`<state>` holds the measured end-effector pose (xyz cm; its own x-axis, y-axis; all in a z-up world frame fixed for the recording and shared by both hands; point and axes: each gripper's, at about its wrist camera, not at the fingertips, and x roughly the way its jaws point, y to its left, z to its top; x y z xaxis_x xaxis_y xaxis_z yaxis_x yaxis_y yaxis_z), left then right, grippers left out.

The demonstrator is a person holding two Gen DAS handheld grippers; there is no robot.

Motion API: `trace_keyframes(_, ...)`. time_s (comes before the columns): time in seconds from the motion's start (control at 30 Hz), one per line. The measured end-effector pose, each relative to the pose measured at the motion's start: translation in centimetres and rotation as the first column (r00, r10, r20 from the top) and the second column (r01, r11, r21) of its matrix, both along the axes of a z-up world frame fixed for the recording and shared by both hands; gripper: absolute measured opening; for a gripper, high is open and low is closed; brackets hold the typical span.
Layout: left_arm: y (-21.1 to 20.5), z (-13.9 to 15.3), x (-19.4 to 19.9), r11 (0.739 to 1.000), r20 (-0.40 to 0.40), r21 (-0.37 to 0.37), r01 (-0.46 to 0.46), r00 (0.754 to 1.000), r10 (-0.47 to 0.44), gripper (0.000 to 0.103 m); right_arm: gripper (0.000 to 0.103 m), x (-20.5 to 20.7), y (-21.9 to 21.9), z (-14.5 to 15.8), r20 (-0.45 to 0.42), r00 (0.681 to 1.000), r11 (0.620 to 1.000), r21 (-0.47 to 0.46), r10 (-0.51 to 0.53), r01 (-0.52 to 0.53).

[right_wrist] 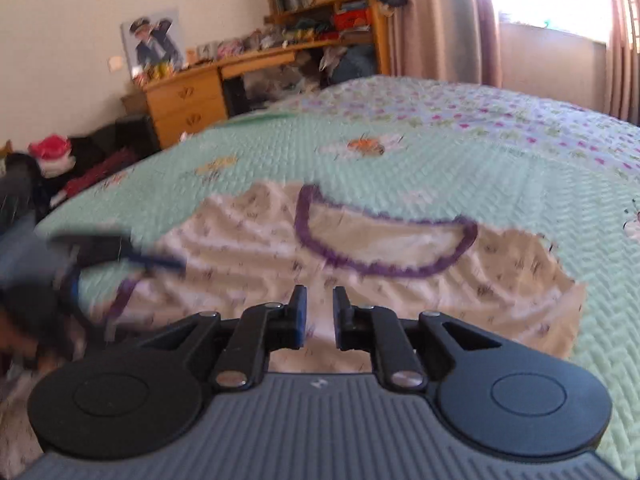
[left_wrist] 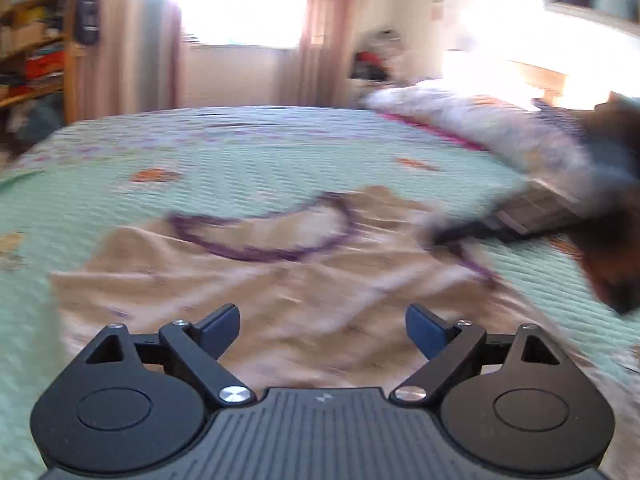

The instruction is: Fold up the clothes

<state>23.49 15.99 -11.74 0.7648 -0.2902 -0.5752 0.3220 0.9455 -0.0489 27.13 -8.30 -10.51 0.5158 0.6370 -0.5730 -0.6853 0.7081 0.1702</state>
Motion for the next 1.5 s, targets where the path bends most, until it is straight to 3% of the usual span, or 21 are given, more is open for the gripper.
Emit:
trace_keyframes(0.1,0.3,-1.1,2.7,0.994,-0.052,0.081,-0.068,0.996,0.072,0.088,0.015,-0.9,0.5,-1.6,-0.064,0.997,0.998,-0.044,0.035,-0.037)
trace_keyframes(0.2,1.1,-3.0,4.2,0.987,-0.125,0.148,-0.069,0.988,0.088,0.089,0.014,-1.4,0.3,-3.5,-0.160,0.986,0.994,-0.085,0.053,-0.067)
trace_keyframes(0.33,3.7,-3.8,3.7,0.992,-0.151,0.092,-0.083,0.984,0.097,0.090,0.013,-2.1,-1.0,-4.7,-0.268,0.963,0.989,-0.125,0.042,-0.078)
trace_keyframes(0.47,3.5,-1.8,2.6,0.996,-0.108,0.077,-0.054,0.992,0.063,0.089,0.016,-2.3,-2.0,-3.9,-0.247,0.968,0.997,-0.056,0.038,-0.054)
trace_keyframes(0.6,2.3,1.5,3.6,1.000,-0.041,-0.003,-0.013,0.999,0.013,0.092,0.018,-1.0,-1.8,-3.8,-0.202,0.979,0.999,0.025,-0.019,0.025)
trace_keyframes(0.7,3.0,0.1,7.7,0.995,-0.161,-0.093,0.018,0.986,-0.033,0.092,0.025,-0.1,-1.7,-3.8,-0.171,0.983,0.993,0.088,-0.065,0.081)
trace_keyframes(0.73,3.7,-0.9,9.1,0.996,-0.202,-0.084,-0.009,0.979,-0.008,0.091,0.026,0.2,-1.8,-4.3,-0.172,0.981,0.992,0.068,-0.095,0.108)
trace_keyframes(0.77,4.5,-2.2,10.5,0.997,-0.240,-0.059,-0.048,0.970,0.032,0.075,0.026,0.3,-2.1,-5.3,-0.180,0.974,0.990,0.015,-0.136,0.141)
trace_keyframes(0.8,5.3,-3.4,11.9,0.996,-0.277,-0.033,-0.085,0.958,0.073,0.046,0.024,0.3,-2.5,-6.0,-0.180,0.971,0.987,0.004,-0.157,0.160)
trace_keyframes(0.83,6.1,-3.3,12.4,0.992,-0.263,-0.009,-0.128,0.957,0.122,0.041,0.024,0.0,-3.0,-6.5,-0.175,0.972,0.986,0.029,-0.159,0.167)
trace_keyframes(0.93,8.1,-1.5,12.9,0.962,-0.159,0.062,-0.266,0.949,0.273,0.046,0.024,-0.5,-4.1,-7.4,-0.162,0.972,0.979,0.080,-0.171,0.186)
trace_keyframes(0.97,8.7,-0.6,12.5,0.963,-0.138,0.038,-0.268,0.953,0.271,0.048,0.024,-0.6,-4.0,-7.5,-0.154,0.973,0.979,0.079,-0.172,0.186)
trace_keyframes(1.03,9.6,1.2,11.3,0.974,-0.111,-0.037,-0.222,0.970,0.217,0.051,0.025,-0.8,-4.0,-7.5,-0.141,0.975,0.979,0.079,-0.173,0.186)
trace_keyframes(1.1,9.7,2.5,9.9,0.988,-0.102,-0.089,-0.130,0.987,0.121,0.074,0.025,-0.9,-4.2,-7.6,-0.138,0.976,0.979,0.090,-0.171,0.184)
trace_keyframes(1.13,9.5,2.9,9.3,0.991,-0.108,-0.110,-0.070,0.992,0.058,0.078,0.025,-1.0,-4.4,-7.7,-0.139,0.976,0.978,0.100,-0.170,0.185)
trace_keyframes(1.2,8.3,1.8,8.8,0.997,-0.142,-0.069,0.025,0.989,-0.035,0.081,0.025,-1.1,-4.8,-7.9,-0.144,0.975,0.974,0.126,-0.169,0.188)
trace_keyframes(1.23,8.1,0.3,9.1,0.999,-0.188,0.040,-0.006,0.982,0.014,0.081,0.025,-1.2,-4.9,-7.9,-0.146,0.975,0.972,0.137,-0.170,0.190)
trace_keyframes(1.27,8.0,-1.6,9.7,0.982,-0.232,0.180,-0.058,0.967,0.100,0.072,0.025,-1.3,-5.0,-7.9,-0.147,0.974,0.971,0.142,-0.170,0.191)
trace_keyframes(1.3,8.5,-2.9,9.9,0.958,-0.238,0.266,-0.106,0.956,0.172,0.071,0.025,-1.3,-4.9,-7.9,-0.145,0.974,0.971,0.141,-0.171,0.192)
trace_keyframes(1.4,11.8,-1.4,8.2,0.969,-0.177,0.062,-0.239,0.953,0.246,0.063,0.025,-1.5,-4.6,-7.8,-0.130,0.977,0.975,0.120,-0.170,0.185)
trace_keyframes(1.5,11.3,0.6,5.8,0.983,-0.132,-0.020,-0.184,0.975,0.180,0.070,0.025,-1.5,-4.8,-7.0,-0.132,0.975,0.971,0.136,-0.177,0.195)
